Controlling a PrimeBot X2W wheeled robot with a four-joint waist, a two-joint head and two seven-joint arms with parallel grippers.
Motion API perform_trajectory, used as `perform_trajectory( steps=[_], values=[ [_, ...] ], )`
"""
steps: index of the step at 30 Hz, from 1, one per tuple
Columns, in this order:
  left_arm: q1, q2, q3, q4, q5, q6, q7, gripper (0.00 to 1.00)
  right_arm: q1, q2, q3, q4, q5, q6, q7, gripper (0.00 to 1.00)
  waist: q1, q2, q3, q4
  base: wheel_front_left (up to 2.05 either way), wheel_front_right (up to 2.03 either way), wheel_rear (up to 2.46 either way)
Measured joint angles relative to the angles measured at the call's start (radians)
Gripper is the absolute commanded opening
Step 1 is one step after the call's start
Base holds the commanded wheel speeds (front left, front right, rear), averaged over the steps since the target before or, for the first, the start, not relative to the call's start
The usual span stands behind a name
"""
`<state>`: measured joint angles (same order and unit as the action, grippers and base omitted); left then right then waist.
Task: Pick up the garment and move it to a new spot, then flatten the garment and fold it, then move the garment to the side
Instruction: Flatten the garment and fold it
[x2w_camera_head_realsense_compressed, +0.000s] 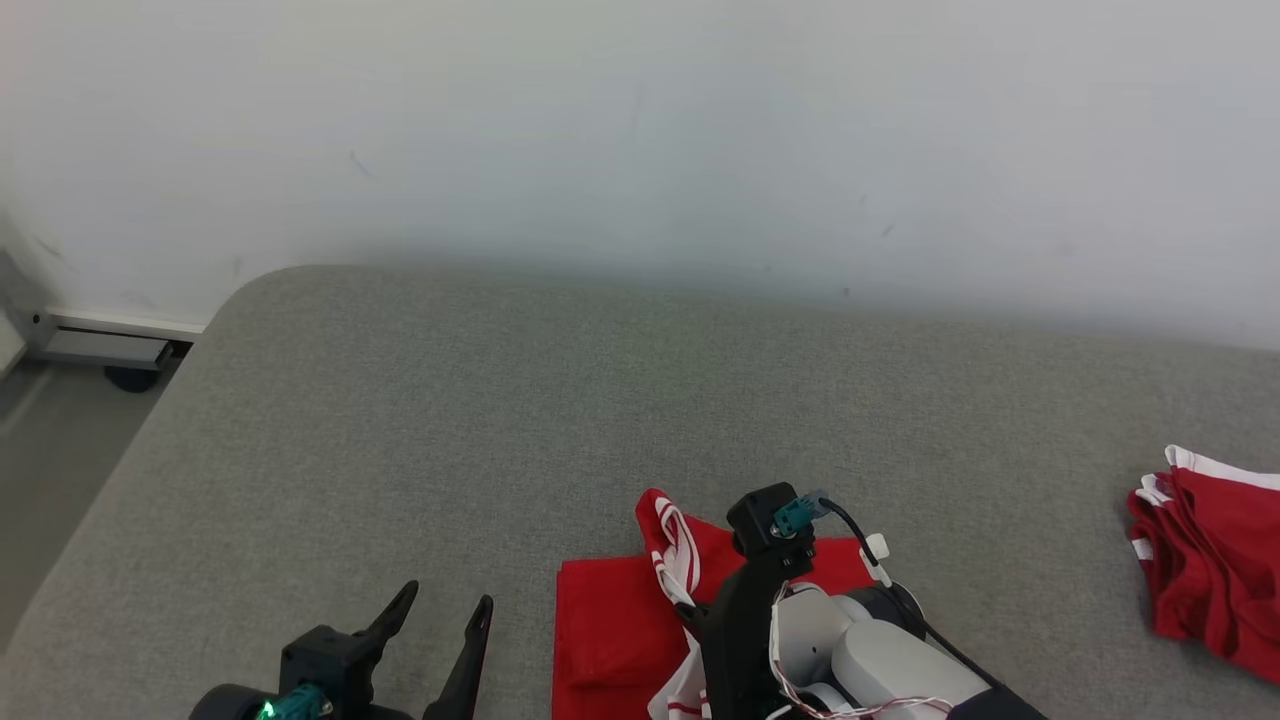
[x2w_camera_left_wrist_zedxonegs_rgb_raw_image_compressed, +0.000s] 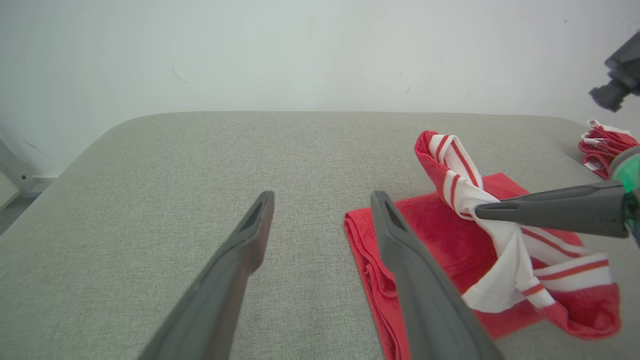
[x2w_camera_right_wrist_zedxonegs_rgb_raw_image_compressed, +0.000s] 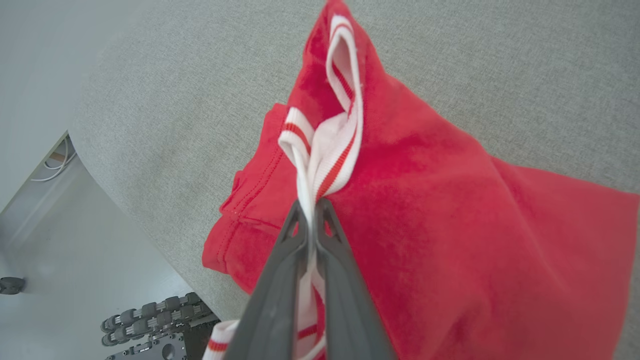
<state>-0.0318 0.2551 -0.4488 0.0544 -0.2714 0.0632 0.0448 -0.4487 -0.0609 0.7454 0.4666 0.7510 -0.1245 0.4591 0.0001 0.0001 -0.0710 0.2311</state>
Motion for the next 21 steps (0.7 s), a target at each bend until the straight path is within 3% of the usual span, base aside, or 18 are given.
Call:
perform_trajectory(
  steps=[14, 16, 17, 18, 19, 21],
  values=[
    [-0.014, -0.004, -0.013, 0.016, 0.001, -0.003, 0.004, 1.00, -0.051, 0.000, 0.115, 0.087, 0.159, -0.003, -0.101, 0.00, 0.0000, 0.0000, 0.000, 0.047, 0.00, 0.00, 0.00],
    [-0.014, -0.004, -0.013, 0.018, 0.001, -0.003, 0.004, 1.00, -0.054, 0.000, 0.134, 0.086, 0.184, -0.003, -0.112, 0.34, 0.0000, 0.0000, 0.000, 0.050, 0.00, 0.00, 0.00],
    [-0.014, -0.004, -0.013, 0.018, 0.001, -0.003, 0.004, 1.00, -0.056, 0.000, 0.141, 0.086, 0.197, -0.003, -0.121, 0.38, 0.0000, 0.0000, -0.001, 0.051, 0.00, 0.00, 0.00],
    [-0.014, -0.004, -0.013, 0.018, 0.001, -0.003, 0.004, 1.00, -0.058, 0.000, 0.149, 0.086, 0.208, -0.003, -0.128, 0.52, 0.0000, 0.0000, -0.001, 0.052, 0.00, 0.00, 0.00],
    [-0.014, -0.004, -0.013, 0.019, 0.001, -0.003, 0.004, 1.00, -0.062, 0.000, 0.157, 0.087, 0.221, -0.003, -0.136, 1.00, 0.0000, 0.0000, -0.001, 0.053, 0.00, 0.00, 0.00],
    [-0.014, -0.004, -0.013, 0.019, 0.001, -0.002, 0.004, 1.00, -0.077, 0.000, 0.166, 0.090, 0.238, -0.003, -0.162, 1.00, 0.0000, 0.0000, -0.001, 0.054, 0.00, 0.00, 0.00]
  ],
)
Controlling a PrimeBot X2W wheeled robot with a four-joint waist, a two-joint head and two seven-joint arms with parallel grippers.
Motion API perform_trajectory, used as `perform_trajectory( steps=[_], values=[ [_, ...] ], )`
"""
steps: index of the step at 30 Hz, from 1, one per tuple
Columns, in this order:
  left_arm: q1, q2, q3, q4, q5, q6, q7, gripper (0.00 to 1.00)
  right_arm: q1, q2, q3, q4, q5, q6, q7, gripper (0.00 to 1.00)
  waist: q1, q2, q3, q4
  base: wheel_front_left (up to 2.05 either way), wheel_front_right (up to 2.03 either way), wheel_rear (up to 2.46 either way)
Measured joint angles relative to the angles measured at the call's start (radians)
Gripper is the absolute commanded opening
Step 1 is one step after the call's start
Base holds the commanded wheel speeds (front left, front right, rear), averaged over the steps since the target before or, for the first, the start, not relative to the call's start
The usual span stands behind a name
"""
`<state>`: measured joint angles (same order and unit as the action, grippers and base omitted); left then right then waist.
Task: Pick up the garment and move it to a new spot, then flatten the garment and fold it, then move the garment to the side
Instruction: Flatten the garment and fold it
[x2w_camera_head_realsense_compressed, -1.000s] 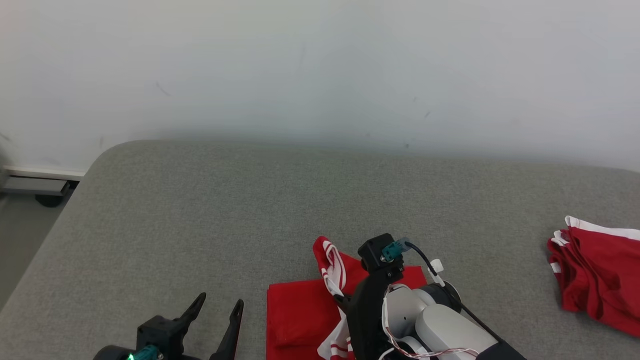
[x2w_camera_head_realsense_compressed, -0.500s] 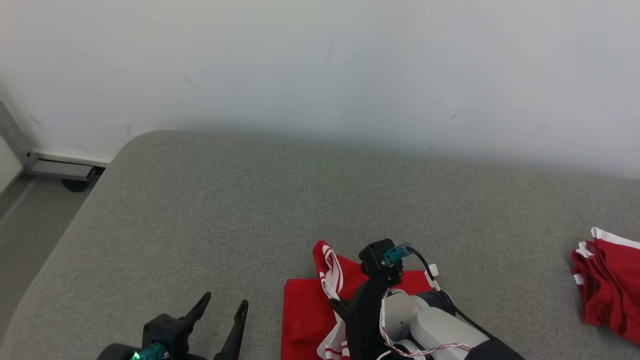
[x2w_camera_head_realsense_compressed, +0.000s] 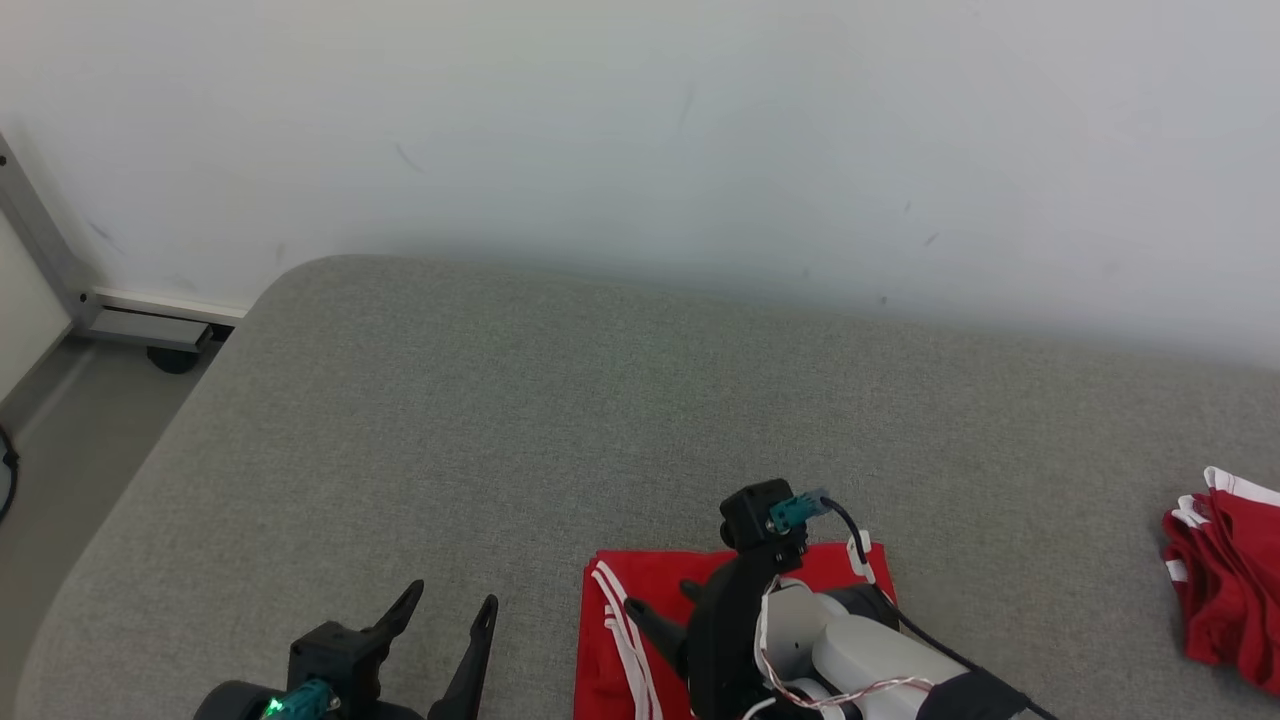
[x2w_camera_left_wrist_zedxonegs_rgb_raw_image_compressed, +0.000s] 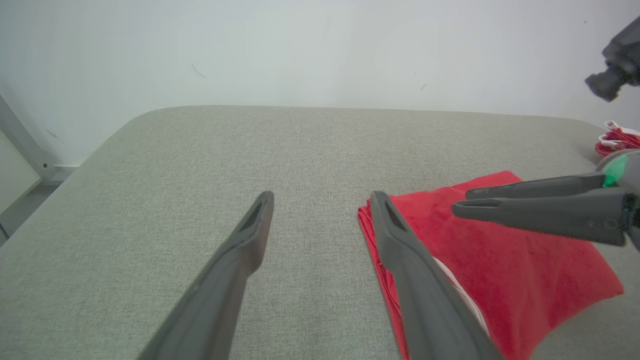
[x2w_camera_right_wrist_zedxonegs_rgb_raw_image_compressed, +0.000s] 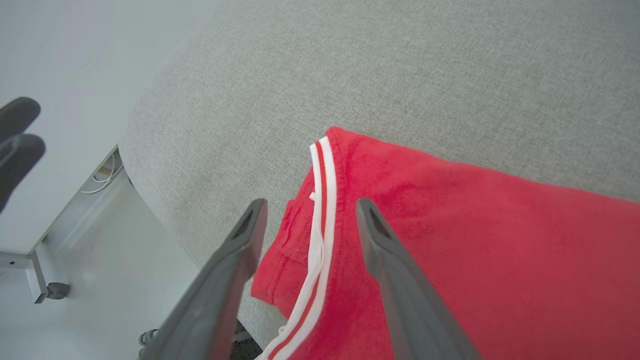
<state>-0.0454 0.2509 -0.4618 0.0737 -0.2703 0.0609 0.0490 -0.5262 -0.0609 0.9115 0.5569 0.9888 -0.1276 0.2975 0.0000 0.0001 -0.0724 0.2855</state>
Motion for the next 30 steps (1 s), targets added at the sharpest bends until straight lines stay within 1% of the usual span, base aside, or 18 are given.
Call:
perform_trajectory(
  steps=[7, 10, 13, 17, 19, 21, 25, 30],
  values=[
    [0.001, 0.003, 0.010, 0.002, 0.000, 0.001, -0.002, 1.00, -0.067, 0.000, -0.010, 0.027, 0.062, 0.000, -0.112, 1.00, 0.0000, 0.0000, -0.005, -0.005, 0.00, 0.00, 0.00],
    [0.005, 0.004, 0.019, 0.002, -0.002, 0.002, -0.006, 1.00, -0.082, 0.000, -0.018, 0.071, 0.062, 0.000, -0.131, 1.00, 0.0000, -0.0001, -0.009, -0.014, 0.00, 0.00, 0.00],
    [0.027, 0.011, 0.031, 0.000, -0.002, 0.010, -0.010, 1.00, -0.077, 0.001, -0.034, 0.132, 0.036, 0.000, -0.134, 1.00, 0.0000, 0.0000, -0.014, -0.026, 0.00, 0.00, 0.00],
    [0.050, 0.020, 0.044, -0.004, -0.003, 0.019, -0.015, 1.00, -0.068, 0.001, -0.089, 0.224, -0.024, 0.000, -0.150, 1.00, 0.0000, 0.0000, -0.022, -0.051, 0.00, 0.00, 0.00],
    [0.063, 0.021, 0.052, -0.014, -0.003, 0.020, -0.016, 1.00, -0.047, -0.003, -0.111, 0.250, -0.044, 0.000, -0.164, 1.00, 0.0000, 0.0000, -0.026, -0.066, 0.00, 0.00, 0.00],
    [0.074, 0.021, 0.056, -0.020, -0.004, 0.024, -0.016, 1.00, -0.015, -0.014, -0.129, 0.256, -0.058, 0.000, -0.174, 1.00, -0.0001, 0.0000, -0.031, -0.082, 0.00, 0.00, 0.00],
    [0.088, 0.021, 0.060, -0.030, -0.004, 0.028, -0.023, 1.00, 0.055, -0.057, -0.173, 0.264, -0.077, 0.000, -0.200, 1.00, 0.0000, 0.0000, -0.041, -0.121, 0.00, 0.00, 0.00],
    [0.105, 0.021, 0.060, -0.039, -0.004, 0.033, -0.023, 1.00, 0.095, -0.075, -0.212, 0.267, -0.094, 0.000, -0.219, 1.00, 0.0000, 0.0000, -0.048, -0.155, 0.00, 0.00, 0.00]
  ],
)
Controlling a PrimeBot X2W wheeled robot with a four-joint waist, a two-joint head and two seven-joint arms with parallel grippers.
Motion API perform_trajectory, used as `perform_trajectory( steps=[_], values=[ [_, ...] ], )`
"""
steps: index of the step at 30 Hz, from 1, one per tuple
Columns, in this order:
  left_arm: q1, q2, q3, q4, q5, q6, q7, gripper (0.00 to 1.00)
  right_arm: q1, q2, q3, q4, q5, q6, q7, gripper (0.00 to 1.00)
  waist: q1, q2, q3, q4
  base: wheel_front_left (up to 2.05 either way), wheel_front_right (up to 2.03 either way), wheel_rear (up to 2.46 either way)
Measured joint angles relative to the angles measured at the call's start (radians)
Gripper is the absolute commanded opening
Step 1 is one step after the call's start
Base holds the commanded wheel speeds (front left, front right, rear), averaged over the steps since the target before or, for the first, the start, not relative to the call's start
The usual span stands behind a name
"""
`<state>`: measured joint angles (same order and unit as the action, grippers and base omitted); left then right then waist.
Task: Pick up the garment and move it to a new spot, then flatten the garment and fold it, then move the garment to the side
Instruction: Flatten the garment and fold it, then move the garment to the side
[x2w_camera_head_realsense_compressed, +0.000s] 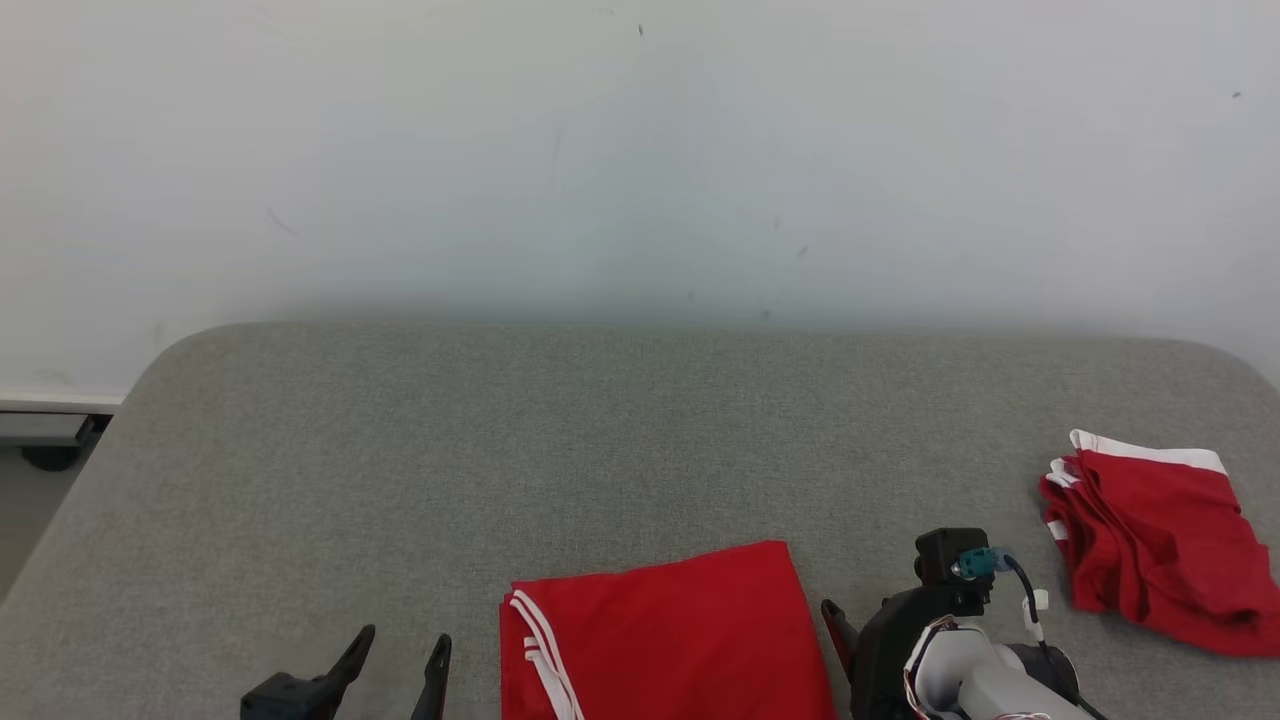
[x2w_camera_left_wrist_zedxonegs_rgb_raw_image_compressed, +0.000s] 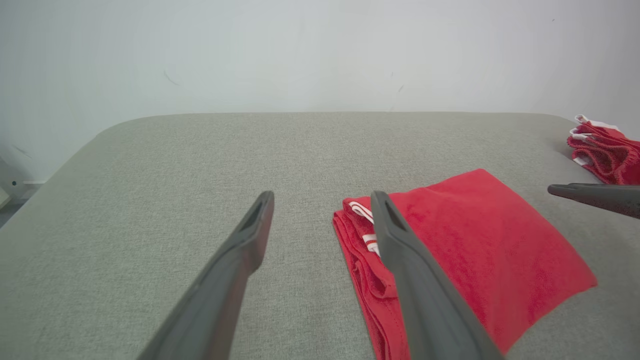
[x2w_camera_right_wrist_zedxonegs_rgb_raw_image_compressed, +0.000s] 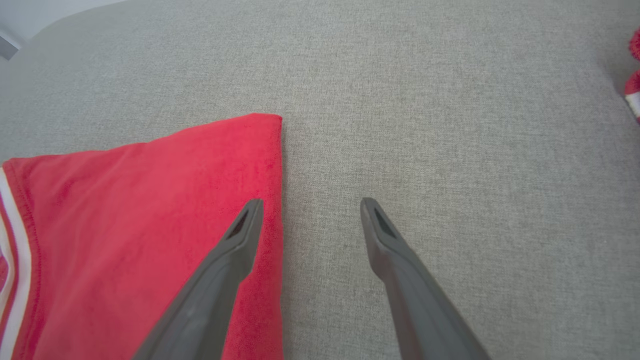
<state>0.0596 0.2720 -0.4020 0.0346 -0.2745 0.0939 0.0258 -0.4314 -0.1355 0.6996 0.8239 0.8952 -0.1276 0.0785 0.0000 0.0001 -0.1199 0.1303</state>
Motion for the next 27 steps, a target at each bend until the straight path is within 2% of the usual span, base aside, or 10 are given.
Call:
perform_trajectory(
  steps=[10, 27],
  values=[
    [-0.004, -0.002, -0.010, -0.011, 0.000, -0.001, 0.009, 1.00, 0.034, 0.029, -0.036, -0.021, -0.019, 0.000, -0.004, 1.00, 0.0000, -0.0001, 0.007, -0.016, 0.00, 0.00, 0.00],
    [-0.029, -0.007, -0.027, -0.010, 0.002, -0.006, 0.022, 1.00, 0.040, 0.059, -0.090, 0.022, -0.057, 0.000, 0.081, 1.00, 0.0001, 0.0000, 0.037, 0.029, 0.00, 0.00, 0.00]
  ],
)
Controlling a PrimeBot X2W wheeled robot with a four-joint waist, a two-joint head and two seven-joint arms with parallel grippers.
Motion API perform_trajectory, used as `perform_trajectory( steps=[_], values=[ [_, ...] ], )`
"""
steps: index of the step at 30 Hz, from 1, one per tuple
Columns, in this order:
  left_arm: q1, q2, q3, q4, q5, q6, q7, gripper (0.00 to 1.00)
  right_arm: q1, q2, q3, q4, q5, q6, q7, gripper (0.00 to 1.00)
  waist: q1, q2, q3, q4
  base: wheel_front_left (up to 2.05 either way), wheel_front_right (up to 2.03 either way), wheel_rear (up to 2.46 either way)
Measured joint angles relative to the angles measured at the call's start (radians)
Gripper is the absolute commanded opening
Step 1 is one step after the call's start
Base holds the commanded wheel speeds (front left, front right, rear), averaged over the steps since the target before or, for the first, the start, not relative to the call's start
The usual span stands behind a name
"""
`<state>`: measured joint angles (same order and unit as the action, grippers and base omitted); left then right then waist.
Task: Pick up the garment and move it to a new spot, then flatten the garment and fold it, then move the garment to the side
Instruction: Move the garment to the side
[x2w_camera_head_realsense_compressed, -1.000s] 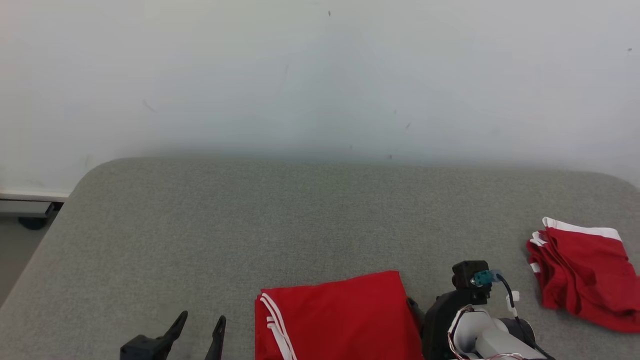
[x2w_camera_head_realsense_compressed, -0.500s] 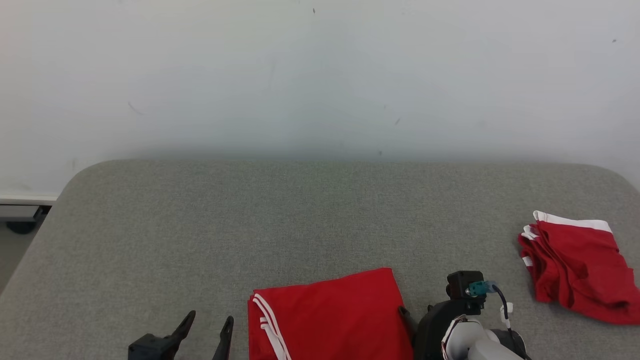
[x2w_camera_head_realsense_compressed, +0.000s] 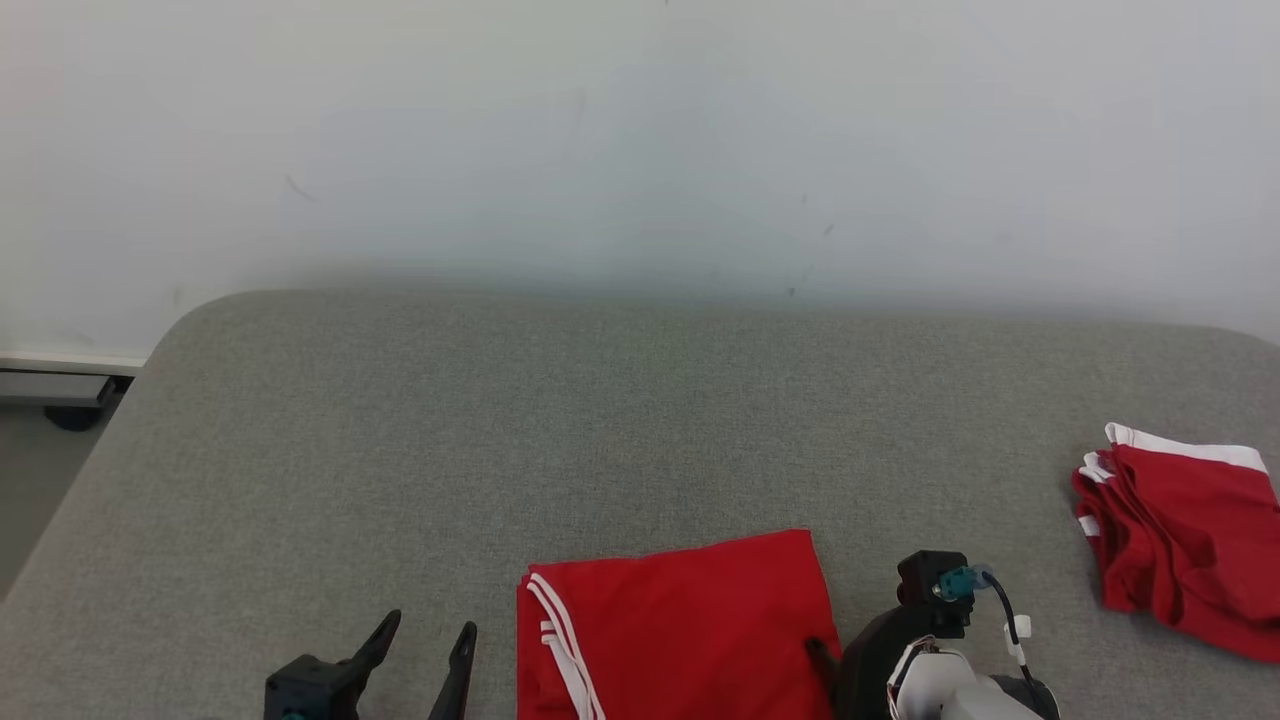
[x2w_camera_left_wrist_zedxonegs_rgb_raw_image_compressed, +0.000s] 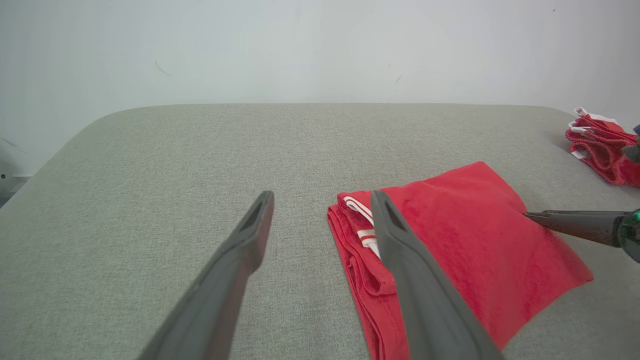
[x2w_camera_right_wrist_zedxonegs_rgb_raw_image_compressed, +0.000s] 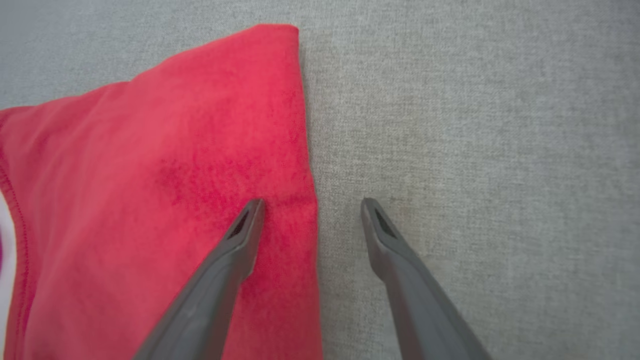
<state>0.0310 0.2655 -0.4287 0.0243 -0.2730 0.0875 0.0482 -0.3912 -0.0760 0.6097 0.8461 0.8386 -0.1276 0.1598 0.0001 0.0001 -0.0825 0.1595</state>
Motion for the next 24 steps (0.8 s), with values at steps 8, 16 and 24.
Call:
perform_trajectory(
  steps=[8, 16, 24],
  values=[
    [-0.019, -0.006, -0.002, 0.010, 0.000, -0.001, 0.001, 1.00, -0.012, 0.011, -0.003, 0.007, -0.005, 0.000, 0.054, 0.97, -0.0001, 0.0000, 0.008, 0.019, 0.00, 0.00, 0.00],
    [-0.019, -0.011, -0.002, 0.018, 0.000, 0.000, 0.001, 1.00, -0.030, 0.015, -0.017, 0.030, -0.007, 0.000, 0.097, 0.00, -0.0001, 0.0000, 0.011, 0.031, 0.00, 0.00, 0.00],
    [-0.019, -0.012, -0.001, 0.024, 0.000, 0.000, 0.000, 1.00, -0.056, 0.019, -0.025, 0.051, -0.053, 0.000, 0.122, 0.00, -0.0001, 0.0000, 0.007, 0.030, 0.00, 0.00, 0.00]
  ],
)
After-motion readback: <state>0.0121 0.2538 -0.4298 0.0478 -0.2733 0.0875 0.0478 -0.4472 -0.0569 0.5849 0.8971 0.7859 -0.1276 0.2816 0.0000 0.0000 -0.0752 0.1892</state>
